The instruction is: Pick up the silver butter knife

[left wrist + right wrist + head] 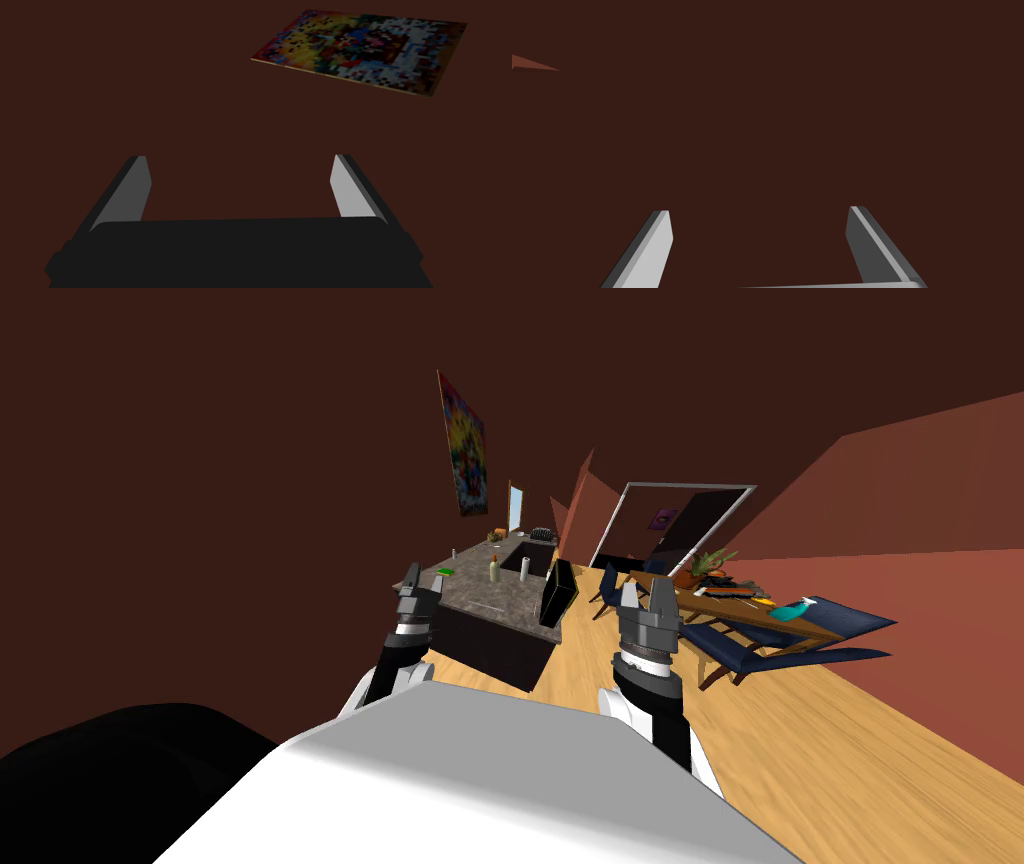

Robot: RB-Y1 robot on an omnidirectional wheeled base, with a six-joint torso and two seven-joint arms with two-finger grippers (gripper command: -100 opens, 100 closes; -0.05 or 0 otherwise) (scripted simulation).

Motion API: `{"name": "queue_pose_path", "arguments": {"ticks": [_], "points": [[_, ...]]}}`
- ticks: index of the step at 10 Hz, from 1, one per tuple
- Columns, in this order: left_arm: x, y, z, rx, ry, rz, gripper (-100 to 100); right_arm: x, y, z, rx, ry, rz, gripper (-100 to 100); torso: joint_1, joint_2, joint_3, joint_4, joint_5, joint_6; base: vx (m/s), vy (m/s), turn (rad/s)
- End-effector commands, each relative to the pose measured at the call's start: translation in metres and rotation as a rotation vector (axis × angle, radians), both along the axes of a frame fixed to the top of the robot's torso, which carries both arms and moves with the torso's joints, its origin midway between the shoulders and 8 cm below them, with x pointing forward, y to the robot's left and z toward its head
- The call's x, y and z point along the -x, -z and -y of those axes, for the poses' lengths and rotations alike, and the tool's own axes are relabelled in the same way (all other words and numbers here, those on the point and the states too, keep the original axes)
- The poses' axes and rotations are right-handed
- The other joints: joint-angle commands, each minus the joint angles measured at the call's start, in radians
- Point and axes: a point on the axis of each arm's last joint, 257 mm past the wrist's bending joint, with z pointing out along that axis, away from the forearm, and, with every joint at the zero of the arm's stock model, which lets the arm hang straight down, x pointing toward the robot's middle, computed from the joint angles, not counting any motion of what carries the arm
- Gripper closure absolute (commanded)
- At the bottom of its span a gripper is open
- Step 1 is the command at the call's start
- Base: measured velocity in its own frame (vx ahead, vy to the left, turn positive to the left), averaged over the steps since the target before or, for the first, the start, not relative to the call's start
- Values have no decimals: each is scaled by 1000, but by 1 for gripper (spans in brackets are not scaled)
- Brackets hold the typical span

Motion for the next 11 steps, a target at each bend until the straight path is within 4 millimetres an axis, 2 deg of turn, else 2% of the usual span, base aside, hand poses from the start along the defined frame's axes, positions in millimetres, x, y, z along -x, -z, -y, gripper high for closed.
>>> {"name": "queue_pose_path", "arguments": {"ticks": [1,4,6,9,11], "points": [[-5,3,3,-27,12,-14,-100,0,0,0,0,0,0,0,0,0,0,0,0,0,-7,-32,-9],[-22,17,5,-95,32,-65,-100,0,0,0,0,0,0,0,-6,2,1,0,-1,0,-36,-102,-13],[-40,32,2,-145,33,-114,-100,0,0,0,0,0,0,0,-11,2,1,1,-2,0,-44,-176,-14],[-71,55,-11,-223,9,-200,-100,0,0,0,0,0,0,0,-12,3,2,1,-3,0,-51,-184,-22],[-94,71,-26,-277,-25,-263,-100,0,0,0,0,0,0,0,-15,2,1,0,-3,0,-18,-242,-20]]}}
